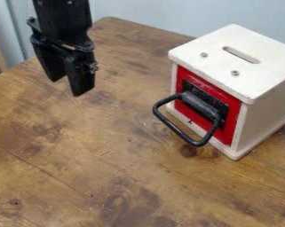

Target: Close the drawer

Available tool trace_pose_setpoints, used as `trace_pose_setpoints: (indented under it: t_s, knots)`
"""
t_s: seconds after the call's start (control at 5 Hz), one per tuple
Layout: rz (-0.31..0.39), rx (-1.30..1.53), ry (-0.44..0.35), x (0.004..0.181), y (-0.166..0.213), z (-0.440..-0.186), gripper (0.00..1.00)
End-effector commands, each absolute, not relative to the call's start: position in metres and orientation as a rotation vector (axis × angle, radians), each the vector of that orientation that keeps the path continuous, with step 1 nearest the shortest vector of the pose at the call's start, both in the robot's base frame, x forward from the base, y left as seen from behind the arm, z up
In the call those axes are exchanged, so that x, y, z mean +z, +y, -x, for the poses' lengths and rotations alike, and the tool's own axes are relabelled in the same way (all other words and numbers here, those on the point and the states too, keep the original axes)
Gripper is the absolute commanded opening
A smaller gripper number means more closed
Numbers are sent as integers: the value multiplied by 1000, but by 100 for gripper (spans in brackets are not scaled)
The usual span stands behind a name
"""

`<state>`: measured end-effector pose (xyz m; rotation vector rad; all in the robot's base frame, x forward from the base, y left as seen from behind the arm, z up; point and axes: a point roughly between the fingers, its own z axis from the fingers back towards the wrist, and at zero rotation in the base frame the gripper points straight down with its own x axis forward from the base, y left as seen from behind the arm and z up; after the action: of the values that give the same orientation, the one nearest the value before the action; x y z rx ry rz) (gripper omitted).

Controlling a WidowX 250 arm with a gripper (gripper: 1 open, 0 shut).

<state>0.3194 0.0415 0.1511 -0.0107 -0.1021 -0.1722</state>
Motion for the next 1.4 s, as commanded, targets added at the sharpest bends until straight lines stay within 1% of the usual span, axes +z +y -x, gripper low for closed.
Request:
trace_pose_setpoints:
  t_s: [0.0,0.2,0.4,0.8,1.0,1.2]
  knots:
    - [1,-162,-148,166,49,-322,100]
    - [-1,-161,-148,169,48,-323,100]
    - [-7,-118,-152,168,48,-322,100]
    - [-8,-22,-137,153,51,-319,100]
    - [1,-116,-130,159,49,-327,100]
    - [-2,-164,-153,172,48,-334,100]
